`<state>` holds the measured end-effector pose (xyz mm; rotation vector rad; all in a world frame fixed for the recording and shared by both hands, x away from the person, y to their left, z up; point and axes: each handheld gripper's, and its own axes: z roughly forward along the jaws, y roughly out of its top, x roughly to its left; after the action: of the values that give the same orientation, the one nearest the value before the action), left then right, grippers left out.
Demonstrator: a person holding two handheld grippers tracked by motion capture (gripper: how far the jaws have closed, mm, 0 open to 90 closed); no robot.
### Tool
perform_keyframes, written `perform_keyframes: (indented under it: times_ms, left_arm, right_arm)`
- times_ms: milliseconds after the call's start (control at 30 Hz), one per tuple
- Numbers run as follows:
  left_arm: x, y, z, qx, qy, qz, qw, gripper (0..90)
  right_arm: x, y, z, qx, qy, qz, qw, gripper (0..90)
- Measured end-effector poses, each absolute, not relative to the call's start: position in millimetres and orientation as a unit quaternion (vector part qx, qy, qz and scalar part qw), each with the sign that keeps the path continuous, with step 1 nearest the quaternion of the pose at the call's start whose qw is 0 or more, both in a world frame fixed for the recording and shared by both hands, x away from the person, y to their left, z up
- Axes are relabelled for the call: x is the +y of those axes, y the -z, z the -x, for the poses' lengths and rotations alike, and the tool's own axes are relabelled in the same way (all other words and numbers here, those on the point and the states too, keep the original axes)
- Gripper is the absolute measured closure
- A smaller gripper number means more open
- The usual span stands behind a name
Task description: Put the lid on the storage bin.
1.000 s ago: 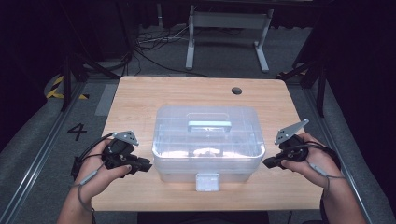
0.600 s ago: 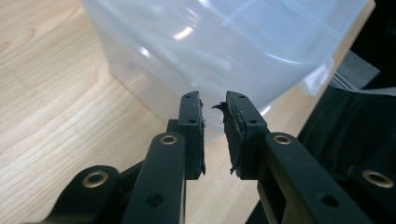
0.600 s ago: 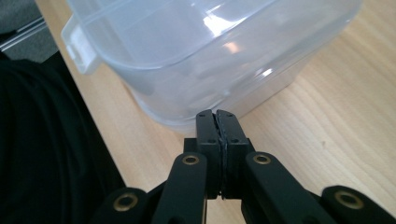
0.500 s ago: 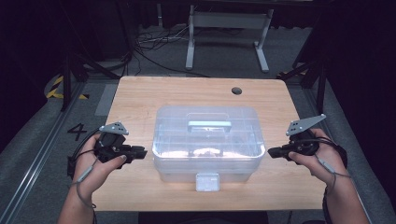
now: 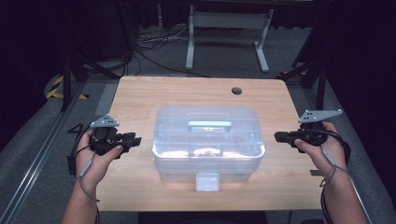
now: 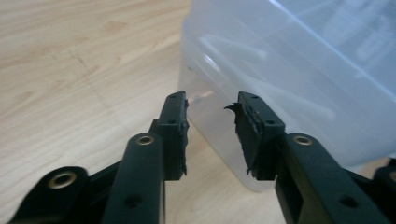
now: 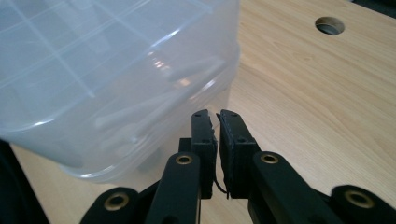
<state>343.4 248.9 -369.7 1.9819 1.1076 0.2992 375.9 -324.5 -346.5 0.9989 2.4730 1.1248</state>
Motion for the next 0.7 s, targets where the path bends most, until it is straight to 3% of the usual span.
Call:
perform_keyframes:
  times_ms: [700]
  left_arm:
    - [251,414,-382,0.449,-0.149,-0.790,0.390,44.2]
  right_arm:
    - [-363,408,-415,0.826,-0.392,-0.375,0.156,78.5]
